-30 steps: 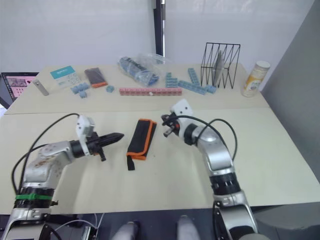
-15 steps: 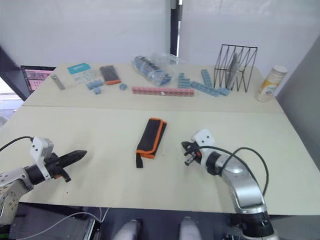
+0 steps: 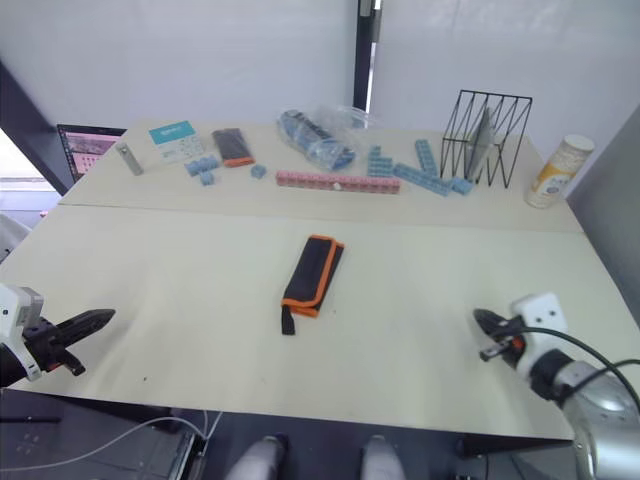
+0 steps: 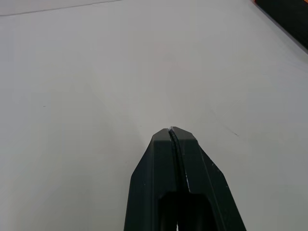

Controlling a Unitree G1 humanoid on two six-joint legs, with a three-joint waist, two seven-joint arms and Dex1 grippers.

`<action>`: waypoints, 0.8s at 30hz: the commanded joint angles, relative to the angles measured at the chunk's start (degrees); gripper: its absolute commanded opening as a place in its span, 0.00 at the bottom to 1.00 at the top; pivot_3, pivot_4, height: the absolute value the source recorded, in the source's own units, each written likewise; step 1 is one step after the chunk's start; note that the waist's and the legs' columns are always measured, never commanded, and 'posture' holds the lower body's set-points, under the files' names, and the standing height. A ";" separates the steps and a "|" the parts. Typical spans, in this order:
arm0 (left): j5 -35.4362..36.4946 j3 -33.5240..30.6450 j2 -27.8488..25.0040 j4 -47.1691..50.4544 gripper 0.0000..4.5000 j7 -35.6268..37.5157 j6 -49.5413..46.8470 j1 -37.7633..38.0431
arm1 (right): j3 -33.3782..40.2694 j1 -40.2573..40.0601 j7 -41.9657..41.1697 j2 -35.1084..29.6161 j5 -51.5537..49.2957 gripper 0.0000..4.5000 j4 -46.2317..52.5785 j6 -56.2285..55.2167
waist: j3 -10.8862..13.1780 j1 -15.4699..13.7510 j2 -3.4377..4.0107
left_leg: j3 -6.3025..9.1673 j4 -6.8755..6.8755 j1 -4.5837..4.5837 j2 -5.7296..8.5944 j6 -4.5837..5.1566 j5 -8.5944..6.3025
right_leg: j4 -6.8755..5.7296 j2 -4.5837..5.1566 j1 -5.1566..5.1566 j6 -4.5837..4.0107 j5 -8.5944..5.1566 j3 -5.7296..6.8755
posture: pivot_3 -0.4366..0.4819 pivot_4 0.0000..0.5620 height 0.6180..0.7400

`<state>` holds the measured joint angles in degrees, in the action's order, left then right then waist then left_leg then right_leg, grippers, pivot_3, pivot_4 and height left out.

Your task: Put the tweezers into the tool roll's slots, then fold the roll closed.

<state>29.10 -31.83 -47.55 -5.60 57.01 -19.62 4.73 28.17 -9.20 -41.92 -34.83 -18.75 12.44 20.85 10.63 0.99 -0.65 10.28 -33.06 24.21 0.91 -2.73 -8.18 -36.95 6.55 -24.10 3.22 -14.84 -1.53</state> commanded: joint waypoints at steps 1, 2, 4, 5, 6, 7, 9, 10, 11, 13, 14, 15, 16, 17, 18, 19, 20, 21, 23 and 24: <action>0.16 -0.94 -1.73 0.16 0.00 0.17 0.99 -1.87 | 2.58 -0.75 -0.80 -0.73 -1.29 0.00 -1.30 -4.05 | -0.01 0.15 -0.01 | -0.02 -0.02 -0.01 -0.01 0.00 0.00 | 0.00 0.00 0.01 0.01 0.00 -0.01 | 0.48 0.27 0.87; -0.02 -0.49 -1.74 0.15 0.00 0.17 0.98 -2.23 | 2.38 -1.03 -0.92 -0.79 -1.14 0.00 -1.75 -4.73 | -0.01 0.23 -0.01 | -0.04 -0.04 -0.02 -0.03 0.00 0.00 | -0.01 -0.01 0.01 0.01 0.00 -0.01 | 0.48 0.27 0.87; -0.33 0.18 -1.66 0.16 0.00 0.11 0.92 -2.85 | 2.09 -1.29 -0.91 -0.89 -1.11 0.00 -2.33 -5.55 | -0.01 0.36 -0.01 | -0.10 -0.06 -0.05 -0.04 0.00 0.00 | -0.03 -0.01 0.02 0.05 0.03 -0.06 | 0.48 0.27 0.87; -0.39 0.40 -1.64 0.03 0.00 0.15 0.92 -3.18 | 1.97 -1.41 -0.86 -0.88 -1.09 0.00 -2.51 -5.90 | -0.01 0.43 -0.01 | -0.15 -0.08 -0.07 -0.04 0.01 0.00 | -0.05 -0.01 0.02 0.12 0.07 -0.12 | 0.48 0.27 0.87; -0.44 0.54 -1.66 -0.12 0.00 0.25 0.99 -3.39 | 1.88 -1.49 -0.77 -0.87 -1.11 0.00 -2.61 -6.12 | -0.01 0.46 -0.01 | -0.21 -0.09 -0.09 -0.04 0.01 0.00 | -0.07 -0.01 0.02 0.19 0.11 -0.19 | 0.48 0.27 0.87; -0.48 0.69 -1.72 -0.24 0.00 0.37 1.08 -3.53 | 1.80 -1.57 -0.69 -0.83 -1.10 0.00 -2.64 -6.28 | -0.01 0.48 -0.01 | -0.26 -0.10 -0.10 -0.04 0.01 0.00 | -0.07 -0.02 0.02 0.26 0.15 -0.24 | 0.48 0.27 0.87; -0.52 1.10 -1.79 -0.21 0.00 0.42 1.10 -3.80 | 1.67 -1.60 -0.33 -0.56 -1.18 0.00 -2.49 -6.36 | -0.01 0.48 -0.02 | -0.34 -0.14 -0.10 -0.04 0.01 0.00 | -0.07 -0.03 0.02 0.30 0.17 -0.35 | 0.48 0.27 0.87; -0.51 1.27 -1.82 -0.16 0.00 0.37 1.06 -3.91 | 1.52 -1.64 -0.21 -0.46 -1.17 0.00 -2.36 -6.40 | -0.01 0.47 -0.02 | -0.38 -0.16 -0.10 -0.04 0.01 0.01 | -0.07 -0.03 0.01 0.43 0.25 -0.39 | 0.48 0.27 0.87; -0.50 1.39 -1.85 -0.11 0.00 0.36 1.02 -3.99 | 1.36 -1.66 -0.09 -0.39 -1.12 0.00 -2.25 -6.43 | -0.01 0.45 -0.02 | -0.40 -0.19 -0.09 -0.04 0.01 0.00 | -0.07 -0.04 0.01 0.48 0.28 -0.42 | 0.48 0.27 0.87; -0.52 1.49 -1.88 -0.13 0.00 0.34 1.00 -4.17 | 1.04 -1.62 0.16 -0.27 -1.00 0.00 -2.18 -6.54 | -0.01 0.43 -0.02 | -0.46 -0.22 -0.10 -0.04 0.01 0.00 | -0.07 -0.04 0.01 0.49 0.28 -0.50 | 0.48 0.27 0.87; -0.51 1.46 -1.89 -0.11 0.00 0.34 0.95 -4.23 | 0.93 -1.68 0.28 -0.21 -1.01 0.00 -2.11 -6.60 | -0.01 0.44 -0.02 | -0.48 -0.23 -0.10 -0.04 0.01 0.00 | -0.07 -0.04 0.01 0.49 0.28 -0.52 | 0.48 0.27 0.87; -0.53 1.43 -1.88 -0.09 0.00 0.35 0.92 -4.27 | 0.84 -1.71 0.42 -0.16 -1.06 0.00 -2.08 -6.63 | -0.01 0.44 -0.03 | -0.50 -0.24 -0.10 -0.04 0.01 0.00 | -0.07 -0.04 0.02 0.49 0.28 -0.54 | 0.48 0.27 0.87; -0.57 1.41 -1.87 -0.07 0.00 0.35 0.92 -4.31 | 0.77 -1.73 0.55 -0.10 -1.21 0.00 -2.07 -6.62 | -0.01 0.45 -0.03 | -0.52 -0.25 -0.11 -0.04 0.01 0.00 | -0.07 -0.04 0.01 0.49 0.28 -0.56 | 0.48 0.27 0.87; -0.58 1.33 -1.83 -0.02 0.00 0.35 0.91 -4.30 | 0.69 -1.85 0.66 -0.06 -1.30 0.00 -1.99 -6.67 | -0.01 0.45 -0.02 | -0.54 -0.27 -0.11 -0.04 0.01 0.00 | -0.07 -0.04 0.01 0.49 0.28 -0.58 | 0.48 0.27 0.87; -0.60 1.32 -1.77 0.01 0.00 0.31 0.89 -4.34 | 0.64 -1.89 0.75 -0.02 -1.48 0.00 -1.91 -6.63 | -0.01 0.44 -0.03 | -0.55 -0.28 -0.11 -0.04 0.01 0.00 | -0.07 -0.04 0.01 0.49 0.28 -0.61 | 0.48 0.27 0.87; -0.62 1.28 -1.74 0.04 0.00 0.30 0.87 -4.37 | 0.61 -1.96 0.82 -0.02 -1.64 0.00 -1.81 -6.60 | -0.01 0.43 -0.03 | -0.57 -0.30 -0.12 -0.04 0.01 0.01 | -0.07 -0.05 0.02 0.49 0.28 -0.63 | 0.48 0.27 0.87; -0.64 1.30 -1.71 0.11 0.00 0.29 0.84 -4.39 | 0.59 -1.95 0.92 0.02 -1.84 0.00 -1.74 -6.47 | -0.01 0.42 -0.03 | -0.58 -0.31 -0.12 -0.04 0.01 0.00 | -0.07 -0.05 0.02 0.49 0.28 -0.64 | 0.48 0.27 0.87; -0.61 1.33 -1.68 0.13 0.00 0.29 0.77 -4.47 | 0.53 -1.94 1.04 0.01 -1.92 0.00 -1.72 -6.40 | -0.01 0.41 -0.03 | -0.59 -0.33 -0.12 -0.04 0.01 0.00 | -0.07 -0.05 0.02 0.50 0.29 -0.66 | 0.48 0.27 0.87; -0.65 1.43 -1.65 0.19 0.00 0.31 0.73 -4.54 | 0.48 -2.06 1.16 0.01 -2.07 0.00 -1.57 -6.31 | -0.01 0.42 -0.03 | -0.62 -0.37 -0.12 -0.04 0.01 0.00 | -0.07 -0.05 0.03 0.51 0.30 -0.69 | 0.48 0.27 0.87; -0.65 1.45 -1.64 0.23 0.00 0.32 0.71 -4.54 | 0.47 -2.15 1.17 0.01 -2.11 0.00 -1.48 -6.32 | -0.01 0.43 -0.03 | -0.63 -0.41 -0.12 -0.04 0.01 0.00 | -0.07 -0.05 0.03 0.51 0.30 -0.71 | 0.48 0.27 0.87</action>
<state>28.35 -29.86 -47.96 -6.19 57.07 -19.53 0.63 27.80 -11.14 -40.99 -34.80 -19.43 9.10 15.32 10.61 1.41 -0.68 9.64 -33.50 24.09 0.86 -2.72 -8.17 -37.02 6.50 -24.06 3.73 -14.54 -2.25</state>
